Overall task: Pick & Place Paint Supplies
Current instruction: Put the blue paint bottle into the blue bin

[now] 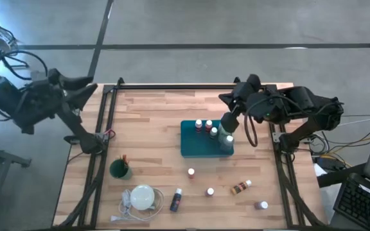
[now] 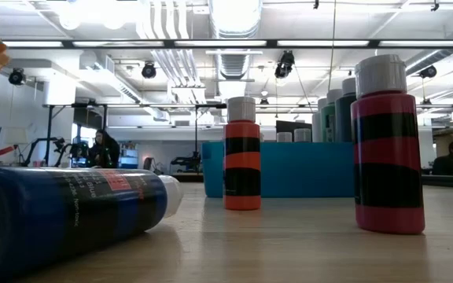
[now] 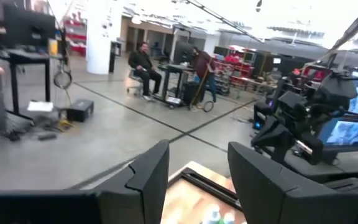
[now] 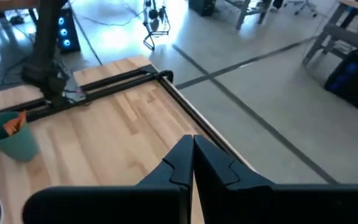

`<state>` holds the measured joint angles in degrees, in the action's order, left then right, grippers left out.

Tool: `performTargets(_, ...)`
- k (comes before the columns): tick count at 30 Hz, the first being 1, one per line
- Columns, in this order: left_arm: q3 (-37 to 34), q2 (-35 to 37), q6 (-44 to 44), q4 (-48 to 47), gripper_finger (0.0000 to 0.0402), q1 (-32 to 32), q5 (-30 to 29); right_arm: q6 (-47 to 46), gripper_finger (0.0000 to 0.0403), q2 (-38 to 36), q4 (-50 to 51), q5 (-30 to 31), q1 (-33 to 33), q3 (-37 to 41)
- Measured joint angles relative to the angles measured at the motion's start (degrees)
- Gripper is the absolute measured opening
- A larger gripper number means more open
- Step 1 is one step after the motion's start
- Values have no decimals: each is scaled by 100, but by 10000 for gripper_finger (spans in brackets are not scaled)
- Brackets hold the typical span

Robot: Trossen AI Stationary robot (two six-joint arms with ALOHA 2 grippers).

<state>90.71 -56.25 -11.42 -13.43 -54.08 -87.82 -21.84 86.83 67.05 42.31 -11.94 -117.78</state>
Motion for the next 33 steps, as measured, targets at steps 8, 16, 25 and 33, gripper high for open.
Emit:
performTargets(8, 971, -675, -1138, 159, 170, 187, 311, -706, 8, -18, -9, 440, 22, 2)
performTargets(16, 1060, -1057, -1004, -6, 170, 336, 899, -532, 8, -20, -4, 435, 57, 2)
performTargets(25, 1096, -1741, 617, -1234, 170, 1955, 3333, 206, 8, -339, 9, 360, 59, 4)
performTargets(33, 1096, -2236, 1683, -1391, 170, 2900, 4770, 401, 8, -735, 257, -247, 59, 12)
